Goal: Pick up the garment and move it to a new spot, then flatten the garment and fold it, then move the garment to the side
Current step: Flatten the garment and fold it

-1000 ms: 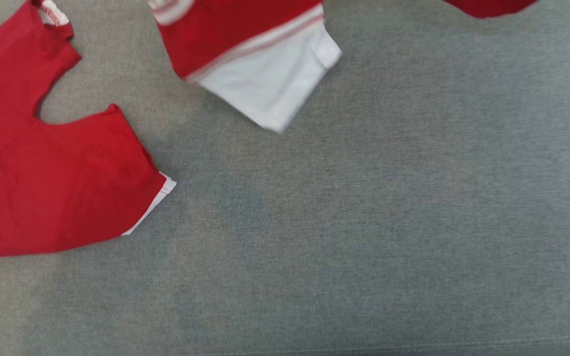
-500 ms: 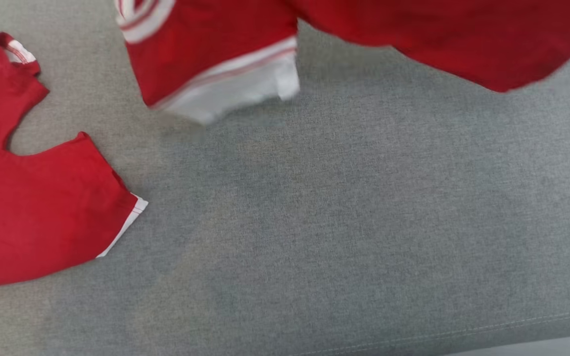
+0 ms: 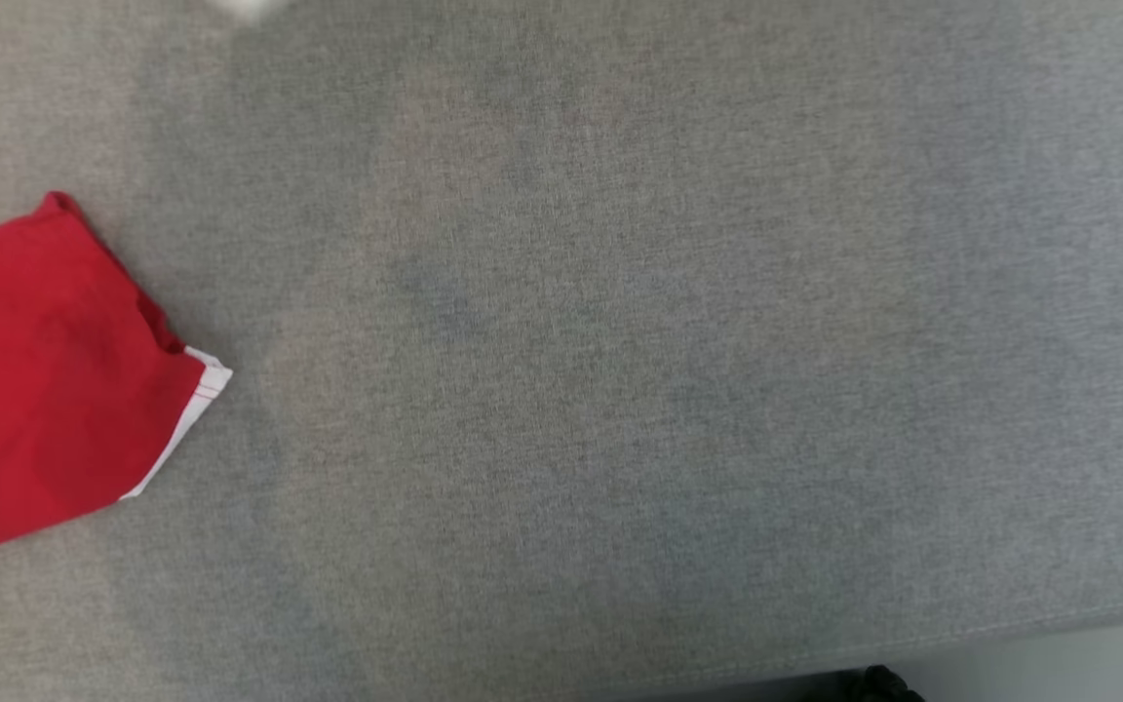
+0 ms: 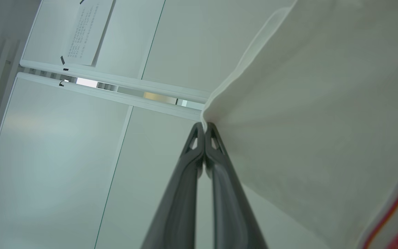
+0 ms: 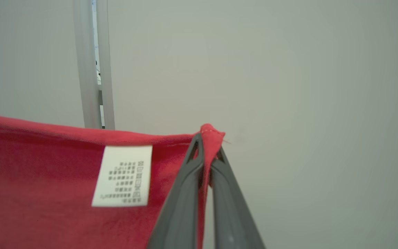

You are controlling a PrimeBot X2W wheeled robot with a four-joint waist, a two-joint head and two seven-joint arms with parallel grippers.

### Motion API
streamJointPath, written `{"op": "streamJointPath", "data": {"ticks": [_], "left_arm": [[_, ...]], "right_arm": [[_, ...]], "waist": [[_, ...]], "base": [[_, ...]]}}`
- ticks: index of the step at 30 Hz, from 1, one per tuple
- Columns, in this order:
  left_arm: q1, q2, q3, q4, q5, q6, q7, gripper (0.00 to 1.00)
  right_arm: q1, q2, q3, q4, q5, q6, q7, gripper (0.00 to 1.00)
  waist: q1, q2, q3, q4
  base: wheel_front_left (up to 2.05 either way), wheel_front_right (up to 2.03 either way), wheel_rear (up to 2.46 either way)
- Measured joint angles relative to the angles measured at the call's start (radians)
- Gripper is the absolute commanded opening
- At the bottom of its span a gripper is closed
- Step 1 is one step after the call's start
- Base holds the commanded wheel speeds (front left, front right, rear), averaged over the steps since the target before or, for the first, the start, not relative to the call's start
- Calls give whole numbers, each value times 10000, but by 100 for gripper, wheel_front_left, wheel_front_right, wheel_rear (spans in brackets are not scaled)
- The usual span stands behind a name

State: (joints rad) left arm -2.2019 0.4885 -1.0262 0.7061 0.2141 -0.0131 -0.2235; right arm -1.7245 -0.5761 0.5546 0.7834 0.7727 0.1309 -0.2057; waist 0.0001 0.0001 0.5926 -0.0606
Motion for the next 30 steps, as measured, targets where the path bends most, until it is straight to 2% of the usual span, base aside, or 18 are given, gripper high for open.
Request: {"op": "streamJointPath", "data": {"ticks": [3, 7, 10, 16, 21, 22, 27, 30], "left_arm": [[-639, -278, 134, 84, 163, 679, -270, 0], [-600, -303, 132, 21, -134, 851, -378, 0], [112, -105, 12, -704, -430, 1091, -408, 0], [3060, 1062, 6, -2796, -1657, 1885, -410, 0], [6426, 2428, 159, -4777, -3150, 2830, -255, 0], [6984, 2650, 159, -5250, -3382, 3062, -113, 0], [10639, 3998, -69, -8299, -4571, 4909, 637, 0], [12321, 4569, -537, -9603, -4909, 5639, 928, 0]], "right_arm": [[-659, 194, -111, 385, -968, 2, -451, 0], [-942, 190, -376, 428, -1755, 2, -558, 0], [-770, 182, -594, -73, -2171, 2, -562, 0], [1211, -71, -790, -838, -2190, 2, -569, 0], [3755, -635, -1216, -2006, -1509, 2, -568, 0], [4200, -698, -1361, -2286, -1377, 2, -568, 0], [7193, -938, -2403, -3785, -859, 4, -568, 0], [8770, -932, -2982, -4608, -702, 10, -568, 0]], "waist": [[0, 0, 493, 38], [0, -1, 1116, 198], [0, -1, 1531, 373], [2, -1, 1965, 892], [2, -1, 1681, 1184], [1, -1, 1590, 1214], [0, 0, 886, 1306], [-1, 0, 354, 1276]], "base": [[0, 0, 0], [0, 0, 0], [0, 0, 0], [0, 0, 0], [0, 0, 0], [0, 0, 0], [0, 0, 0], [0, 0, 0]]}}
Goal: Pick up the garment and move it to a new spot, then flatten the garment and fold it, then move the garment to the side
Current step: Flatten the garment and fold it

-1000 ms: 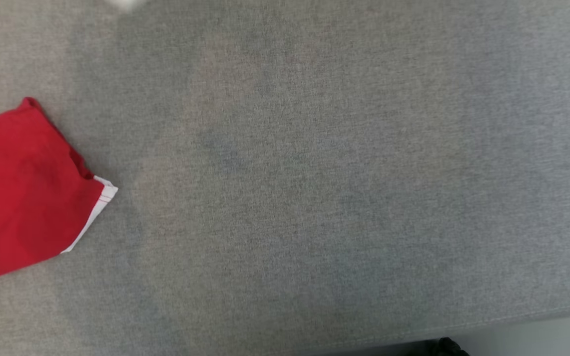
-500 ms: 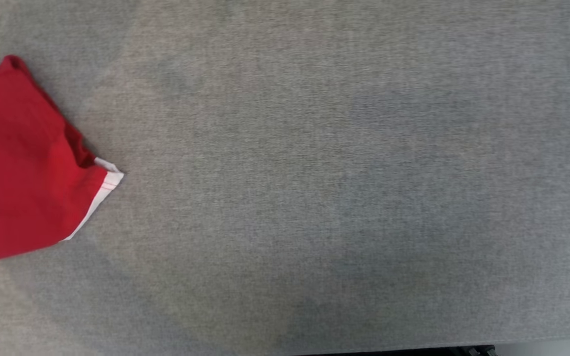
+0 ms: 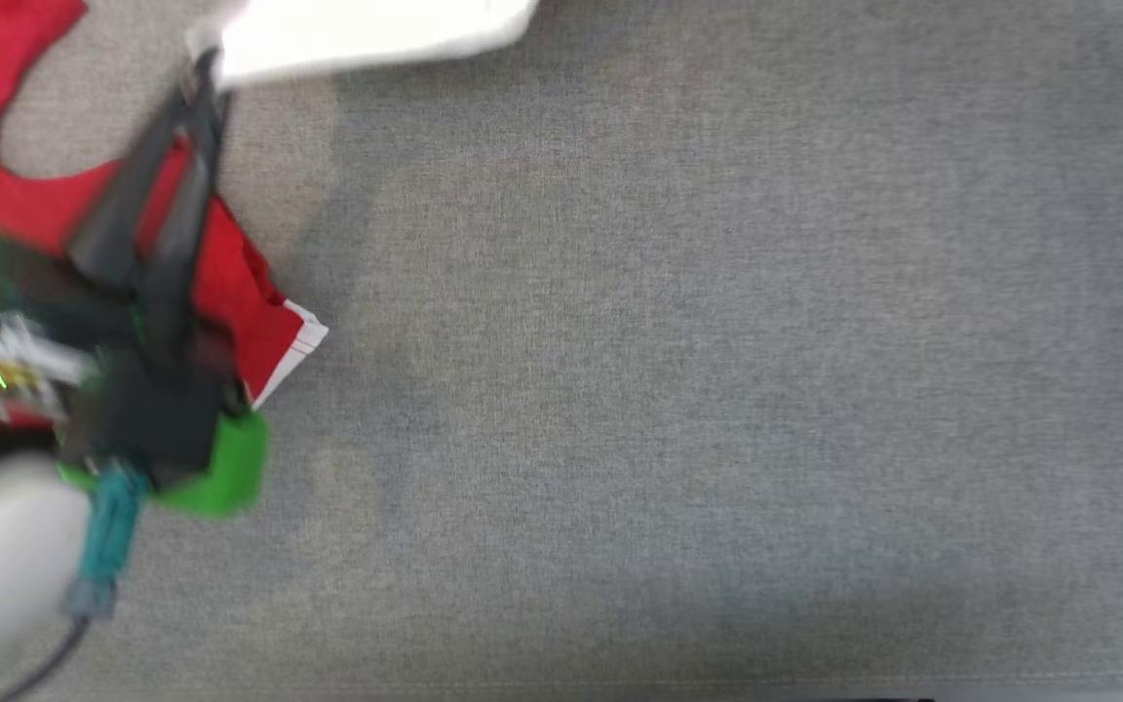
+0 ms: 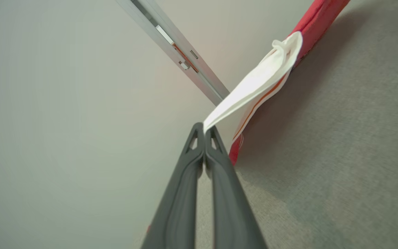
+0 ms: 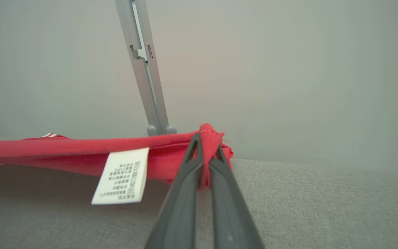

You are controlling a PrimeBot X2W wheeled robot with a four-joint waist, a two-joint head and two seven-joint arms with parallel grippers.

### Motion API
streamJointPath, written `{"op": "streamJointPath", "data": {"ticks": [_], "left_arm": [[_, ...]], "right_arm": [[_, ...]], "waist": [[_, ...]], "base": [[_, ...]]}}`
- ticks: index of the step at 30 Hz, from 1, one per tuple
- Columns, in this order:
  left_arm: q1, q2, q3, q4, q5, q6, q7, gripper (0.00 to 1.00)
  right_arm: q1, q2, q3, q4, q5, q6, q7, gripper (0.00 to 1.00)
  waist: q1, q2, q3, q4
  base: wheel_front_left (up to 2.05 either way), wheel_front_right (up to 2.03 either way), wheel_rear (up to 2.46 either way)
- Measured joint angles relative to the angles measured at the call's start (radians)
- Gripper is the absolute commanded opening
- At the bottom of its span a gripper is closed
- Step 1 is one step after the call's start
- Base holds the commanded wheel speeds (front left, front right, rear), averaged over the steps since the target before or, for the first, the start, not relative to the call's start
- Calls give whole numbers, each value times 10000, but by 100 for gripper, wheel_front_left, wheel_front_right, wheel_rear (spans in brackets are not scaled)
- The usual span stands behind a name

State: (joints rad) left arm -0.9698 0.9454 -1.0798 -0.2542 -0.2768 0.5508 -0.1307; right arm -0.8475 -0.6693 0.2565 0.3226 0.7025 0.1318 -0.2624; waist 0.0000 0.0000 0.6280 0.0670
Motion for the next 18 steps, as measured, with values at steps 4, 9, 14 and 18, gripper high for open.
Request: {"op": "streamJointPath", "data": {"ticks": [4, 9, 14, 18], "left_arm": [[1704, 219, -548, -1018, -456, 888, 111, 0], [2913, 236, -1039, -1634, -938, 1283, 161, 0], [3292, 376, -1365, -2171, -1003, 1331, 562, 0], [3250, 495, -1616, -2251, -717, 861, 1406, 0]], "right_arm": [[1926, -84, -779, -731, -13, 0, -2, 0], [4026, -113, -1576, -1561, -244, 0, 0, 0], [5899, -44, -2119, -2261, -552, 0, 0, 0], [6629, 230, -2220, -2320, -646, 0, 0, 0]], "waist": [[0, 0, -774, -96], [0, 0, -1614, -166], [-1, 0, -2289, -187], [-1, 0, -2618, -232]], "base": [[0, 0, 0], [0, 0, 0], [0, 0, 0], [0, 0, 0]]}}
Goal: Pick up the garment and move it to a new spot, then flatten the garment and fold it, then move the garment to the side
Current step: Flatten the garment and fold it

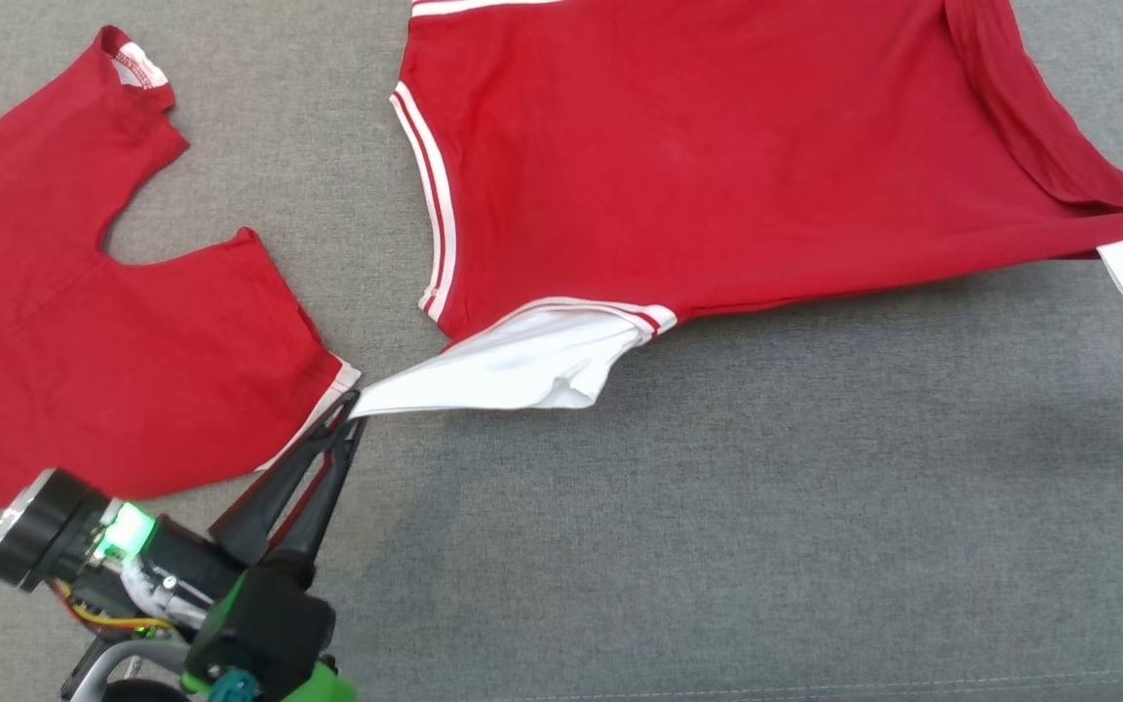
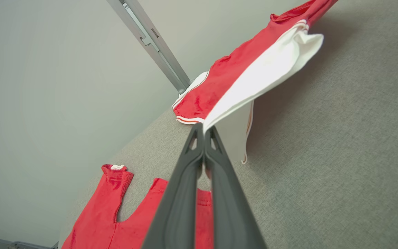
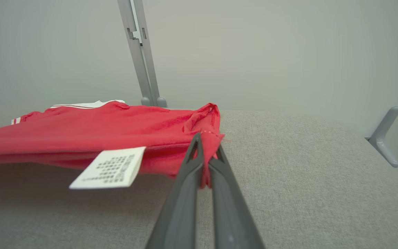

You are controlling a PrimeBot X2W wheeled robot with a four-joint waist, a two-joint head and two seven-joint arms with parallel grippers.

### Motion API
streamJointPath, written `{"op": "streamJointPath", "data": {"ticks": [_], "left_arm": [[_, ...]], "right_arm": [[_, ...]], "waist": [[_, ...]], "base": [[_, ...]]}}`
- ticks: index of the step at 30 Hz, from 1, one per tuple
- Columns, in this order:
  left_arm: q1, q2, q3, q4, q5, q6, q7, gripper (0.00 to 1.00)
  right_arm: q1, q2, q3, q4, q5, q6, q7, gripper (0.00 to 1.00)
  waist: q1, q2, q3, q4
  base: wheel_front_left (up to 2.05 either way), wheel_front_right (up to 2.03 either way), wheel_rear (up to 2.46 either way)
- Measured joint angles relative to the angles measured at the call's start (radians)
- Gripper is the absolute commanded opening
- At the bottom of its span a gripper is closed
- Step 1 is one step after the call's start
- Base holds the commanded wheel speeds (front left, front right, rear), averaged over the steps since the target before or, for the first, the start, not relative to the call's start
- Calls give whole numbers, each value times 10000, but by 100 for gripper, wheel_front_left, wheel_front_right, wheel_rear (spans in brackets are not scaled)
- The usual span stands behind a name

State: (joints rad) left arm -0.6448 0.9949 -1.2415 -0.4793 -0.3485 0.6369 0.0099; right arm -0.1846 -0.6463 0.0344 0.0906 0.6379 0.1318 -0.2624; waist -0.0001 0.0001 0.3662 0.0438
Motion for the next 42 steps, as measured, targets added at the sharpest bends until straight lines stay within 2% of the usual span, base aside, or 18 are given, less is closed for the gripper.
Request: {"op": "streamJointPath", "data": {"ticks": [8, 18, 23, 30, 31, 32, 33, 34, 35, 39, 42], "left_arm": [[-1248, -727, -81, 1283, 717, -1041, 729, 0], [-2949, -1369, 109, 3354, 1187, -2322, 589, 0], [-3912, -1697, 77, 4134, 1726, -2972, 635, 0], [-4437, -2280, 38, 5149, 1676, -3591, 485, 0], [-4446, -2370, 44, 5313, 1570, -3645, 439, 13], [-4446, -2460, 58, 5436, 1473, -3647, 364, 35], [-4444, -2575, 56, 5588, 1461, -3649, 240, 60], [-4430, -2683, 63, 5720, 1415, -3639, 127, 100], [-4404, -2784, 92, 5860, 1348, -3588, -31, 100], [-3913, -3020, 566, 5975, 800, -2828, -663, 100], [-3042, -3097, 1078, 5628, -92, -2161, -1131, 100]], "right_arm": [[-561, 458, 360, 1104, -65, -2, 0, 0], [-2614, 934, 920, 2522, -316, -2, 0, 0], [-3292, 899, 1028, 2947, -742, -2, -2, 0], [-3860, 876, 1287, 3321, -1269, -2, -2, 0], [-3960, 878, 1369, 3429, -1344, -2, -2, 0], [-4019, 880, 1427, 3532, -1390, -2, -2, 14], [-4083, 911, 1492, 3645, -1398, -4, -2, 34], [-4144, 951, 1532, 3724, -1406, -4, -2, 66], [-4198, 989, 1547, 3779, -1427, -4, -2, 100], [-4312, 1152, 1160, 3620, -1720, -4, -2, 100], [-4101, 1348, 679, 3083, -1948, -4, -2, 100]], "waist": [[0, 0, 312, -122], [0, 0, 1150, -223], [1, 0, 1566, -203], [0, 0, 2052, -135], [1, 0, 2107, -127], [1, 0, 2143, -121], [1, 0, 2181, -117], [1, 0, 2204, -118], [1, 0, 2204, -122], [1, 0, 2065, -151], [1, 0, 1844, -172]], "base": [[0, 0, 0], [0, 0, 0], [0, 0, 0], [0, 0, 0], [0, 0, 0], [0, 0, 0], [0, 0, 0], [0, 0, 0], [0, 0, 0], [0, 0, 0], [0, 0, 0]]}}
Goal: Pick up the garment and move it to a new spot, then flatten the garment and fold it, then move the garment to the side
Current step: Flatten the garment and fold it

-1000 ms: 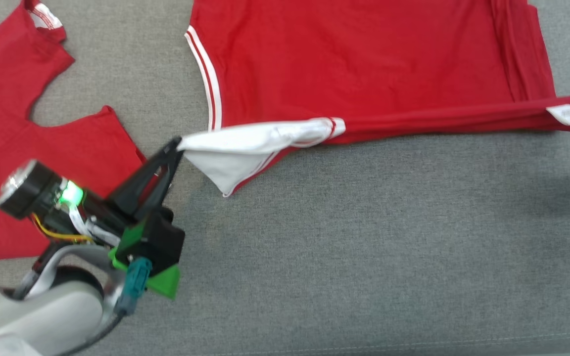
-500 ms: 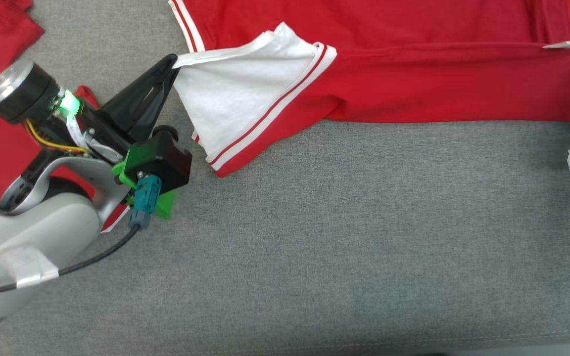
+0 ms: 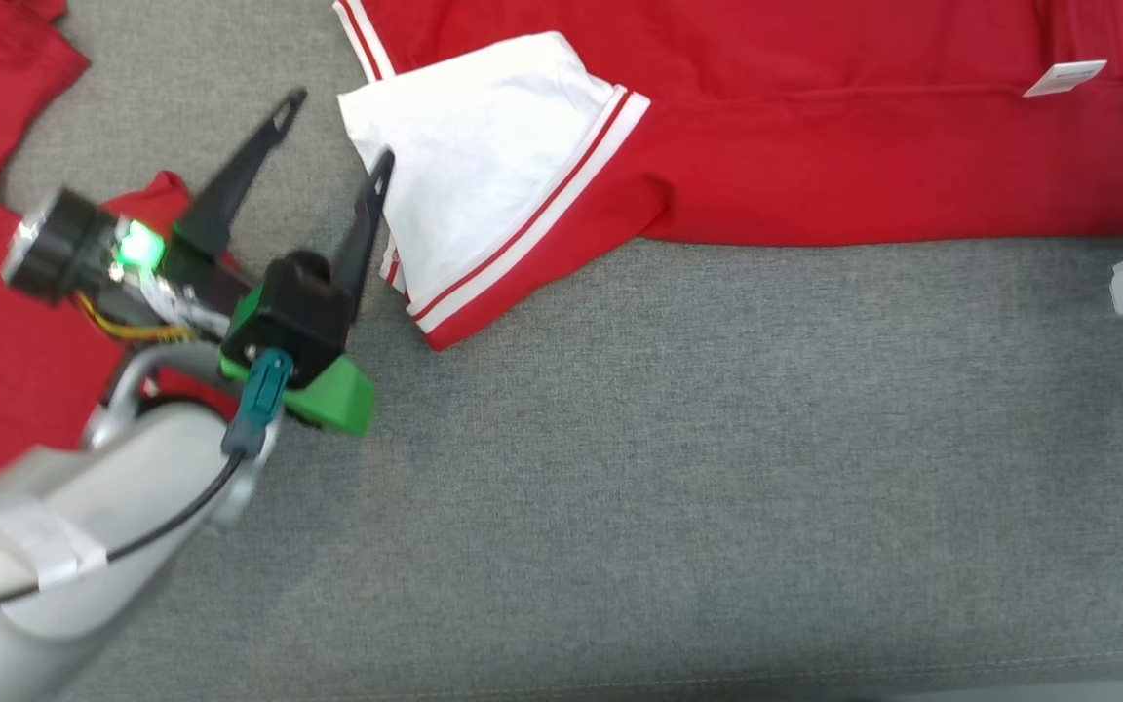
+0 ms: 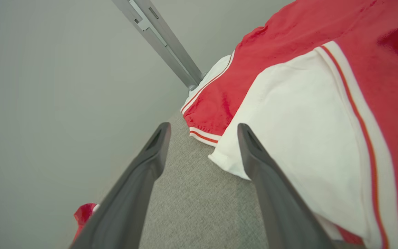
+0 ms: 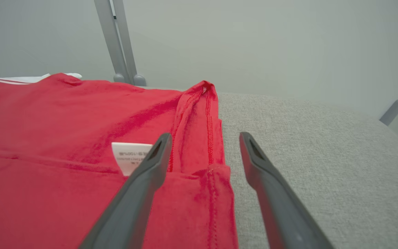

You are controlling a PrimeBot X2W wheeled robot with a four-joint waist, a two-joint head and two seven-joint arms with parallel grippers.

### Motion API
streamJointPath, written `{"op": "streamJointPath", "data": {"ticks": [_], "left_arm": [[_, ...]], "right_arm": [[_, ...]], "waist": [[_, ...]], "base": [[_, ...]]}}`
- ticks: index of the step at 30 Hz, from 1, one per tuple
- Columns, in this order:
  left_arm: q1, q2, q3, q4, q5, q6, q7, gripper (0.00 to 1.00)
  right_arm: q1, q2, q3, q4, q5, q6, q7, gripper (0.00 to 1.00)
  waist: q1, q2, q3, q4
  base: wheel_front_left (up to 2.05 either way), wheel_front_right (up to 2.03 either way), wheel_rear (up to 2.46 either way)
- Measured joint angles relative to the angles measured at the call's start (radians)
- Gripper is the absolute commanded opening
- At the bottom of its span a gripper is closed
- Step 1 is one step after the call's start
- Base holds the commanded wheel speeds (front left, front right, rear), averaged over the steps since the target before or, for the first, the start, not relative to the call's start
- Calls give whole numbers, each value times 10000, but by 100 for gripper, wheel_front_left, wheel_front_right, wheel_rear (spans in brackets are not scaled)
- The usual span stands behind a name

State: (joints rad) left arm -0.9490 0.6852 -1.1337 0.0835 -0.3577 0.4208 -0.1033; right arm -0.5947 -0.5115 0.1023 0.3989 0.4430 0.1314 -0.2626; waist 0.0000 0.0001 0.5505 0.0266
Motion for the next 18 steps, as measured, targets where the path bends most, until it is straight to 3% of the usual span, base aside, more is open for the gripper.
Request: {"op": "streamJointPath", "data": {"ticks": [3, 8, 11, 18], "left_arm": [[1265, -173, 347, -560, -1200, 364, -430, 100], [3144, -596, 677, -798, -2997, 357, -940, 100], [3909, -1037, 963, -531, -4036, 75, -1164, 100], [4013, -1574, 988, 863, -4341, -523, -1346, 100]], "right_arm": [[608, 184, -502, -554, -155, 0, 0, 100], [1440, 577, -1016, -1179, -205, -2, 0, 100], [1859, 775, -1034, -1302, -234, 0, 0, 100], [2239, 986, -917, -1285, -336, -2, 0, 100]], "waist": [[0, 0, -304, -6], [0, 0, -815, 7], [0, 0, -1122, -3], [0, 0, -1607, -162]], "base": [[0, 0, 0], [0, 0, 0], [0, 0, 0], [0, 0, 0]]}}
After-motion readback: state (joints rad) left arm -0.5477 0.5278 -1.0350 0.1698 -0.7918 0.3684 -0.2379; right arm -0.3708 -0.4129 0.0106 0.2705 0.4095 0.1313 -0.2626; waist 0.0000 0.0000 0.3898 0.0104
